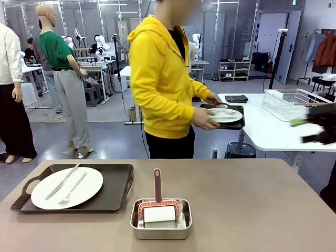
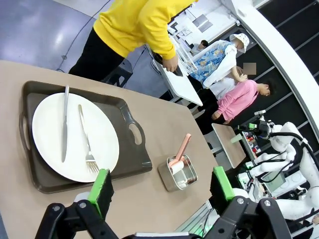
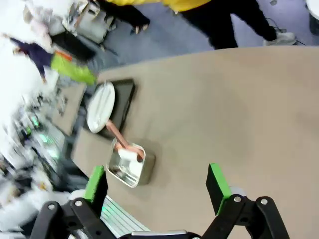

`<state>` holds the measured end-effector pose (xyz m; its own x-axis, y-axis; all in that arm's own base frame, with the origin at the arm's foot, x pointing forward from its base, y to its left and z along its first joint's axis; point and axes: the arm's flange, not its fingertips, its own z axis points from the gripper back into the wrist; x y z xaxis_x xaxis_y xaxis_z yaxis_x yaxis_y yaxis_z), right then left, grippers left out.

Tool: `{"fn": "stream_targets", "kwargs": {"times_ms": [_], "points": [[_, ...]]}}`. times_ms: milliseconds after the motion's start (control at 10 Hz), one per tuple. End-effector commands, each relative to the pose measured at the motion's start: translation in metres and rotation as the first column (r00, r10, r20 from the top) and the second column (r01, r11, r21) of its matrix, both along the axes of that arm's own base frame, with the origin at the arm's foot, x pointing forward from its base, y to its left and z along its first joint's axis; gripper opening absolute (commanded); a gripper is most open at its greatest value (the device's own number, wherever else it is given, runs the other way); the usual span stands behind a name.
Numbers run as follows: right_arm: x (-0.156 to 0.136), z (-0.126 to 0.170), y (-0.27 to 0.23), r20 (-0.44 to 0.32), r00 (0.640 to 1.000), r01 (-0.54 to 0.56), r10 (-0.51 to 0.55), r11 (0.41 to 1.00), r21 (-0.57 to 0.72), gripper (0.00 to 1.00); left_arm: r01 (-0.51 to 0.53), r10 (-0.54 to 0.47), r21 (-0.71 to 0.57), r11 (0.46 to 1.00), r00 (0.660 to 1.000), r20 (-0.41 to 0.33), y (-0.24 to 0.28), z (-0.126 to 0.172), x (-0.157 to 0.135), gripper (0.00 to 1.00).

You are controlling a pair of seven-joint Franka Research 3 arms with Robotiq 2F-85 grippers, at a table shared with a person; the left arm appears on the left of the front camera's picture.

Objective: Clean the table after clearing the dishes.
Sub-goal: When the left (or right) Handle tray is removed, use the left hand (or right hand) to clean the left (or right) side of the table with the Lint Roller.

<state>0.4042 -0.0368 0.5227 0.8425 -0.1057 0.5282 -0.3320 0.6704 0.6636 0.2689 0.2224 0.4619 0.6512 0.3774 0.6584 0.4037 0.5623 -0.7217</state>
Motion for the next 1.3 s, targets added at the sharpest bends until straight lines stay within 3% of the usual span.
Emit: {"fn": "stream_targets", "kwargs": {"times_ms": [0,200,400,500,700,800,1000,1200], "points": [[0.043,0.006,0.077,0.008,0.988,-0.148,0.154,0.966,-0.211,1.0,0.004,-0.004,-0.003,1.0,1.0,0.01,0.002,0.003,0.001,1.0],[0.077,0.007,0.138,-0.02,0.958,-0.277,0.286,0.901,-0.334,1.0,0.004,-0.004,-0.003,1.0,1.0,0.01,0.002,0.003,0.001,1.0],[0.103,0.002,0.198,-0.069,0.906,-0.406,0.418,0.813,-0.418,1.0,0.004,-0.004,-0.003,1.0,1.0,0.01,0.002,0.003,0.001,1.0],[0.108,-0.003,0.228,-0.08,0.873,-0.464,0.48,0.77,-0.439,1.0,0.004,-0.004,-0.003,1.0,1.0,0.01,0.002,0.003,0.001,1.0],[0.106,-0.021,0.277,-0.129,0.782,-0.566,0.609,0.61,-0.554,1.0,0.004,-0.004,-0.003,1.0,1.0,0.01,0.002,0.003,0.001,1.0],[0.104,-0.025,0.29,-0.117,0.761,-0.577,0.638,0.584,-0.571,1.0,0.004,-0.004,-0.003,1.0,1.0,0.01,0.002,0.003,0.001,1.0],[0.094,-0.025,0.299,-0.121,0.772,-0.569,0.624,0.595,-0.567,1.0,0.004,-0.004,-0.003,1.0,1.0,0.01,0.002,0.003,0.001,1.0],[0.098,-0.032,0.299,-0.121,0.757,-0.586,0.642,0.585,-0.561,1.0,0.004,-0.004,-0.003,1.0,1.0,0.01,0.002,0.003,0.001,1.0]]}}
